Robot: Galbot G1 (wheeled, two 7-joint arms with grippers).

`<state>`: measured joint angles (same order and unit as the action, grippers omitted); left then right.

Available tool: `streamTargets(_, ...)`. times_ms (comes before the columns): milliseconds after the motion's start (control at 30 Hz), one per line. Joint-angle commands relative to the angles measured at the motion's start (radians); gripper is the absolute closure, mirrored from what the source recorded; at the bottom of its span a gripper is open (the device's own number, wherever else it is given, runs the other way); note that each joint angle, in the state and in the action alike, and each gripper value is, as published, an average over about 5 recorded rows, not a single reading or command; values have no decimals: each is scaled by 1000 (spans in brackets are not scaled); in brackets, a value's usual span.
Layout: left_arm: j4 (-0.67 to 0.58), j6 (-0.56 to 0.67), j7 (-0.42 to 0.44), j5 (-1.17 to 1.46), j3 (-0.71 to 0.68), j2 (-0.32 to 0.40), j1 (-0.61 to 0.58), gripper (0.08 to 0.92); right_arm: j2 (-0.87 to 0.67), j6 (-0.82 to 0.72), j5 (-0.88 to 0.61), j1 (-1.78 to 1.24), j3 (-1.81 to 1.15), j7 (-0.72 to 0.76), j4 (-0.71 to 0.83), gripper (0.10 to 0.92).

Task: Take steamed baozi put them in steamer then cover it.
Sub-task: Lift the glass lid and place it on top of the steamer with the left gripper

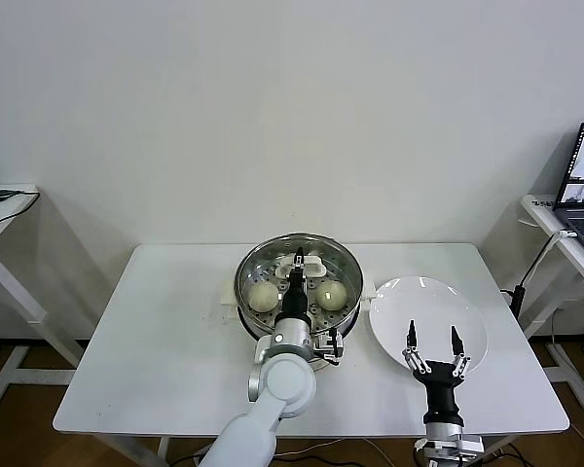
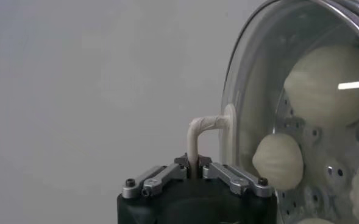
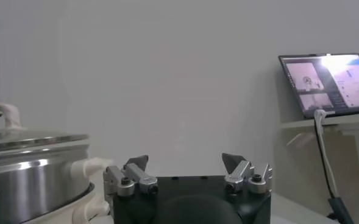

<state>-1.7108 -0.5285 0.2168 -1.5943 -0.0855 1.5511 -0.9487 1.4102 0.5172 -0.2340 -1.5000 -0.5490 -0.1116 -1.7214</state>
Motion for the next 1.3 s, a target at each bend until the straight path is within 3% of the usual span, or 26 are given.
streamTargets(33, 3, 4, 0, -4, 4, -2, -5, 810, -1, 1, 3, 0, 2, 1, -1, 203)
streamTargets(667, -17, 26, -3, -4, 12, -12, -36, 784, -4, 3, 6, 1, 3, 2, -2, 203)
streamTargets(1067, -262, 12, -1, 35, -10, -115, -158, 451, -10, 7, 5, 8, 7, 4, 11, 203)
streamTargets(1300, -483, 19, -29, 88, 26, -178, -279, 252, -13, 5, 4, 15, 22, 11, 15, 203)
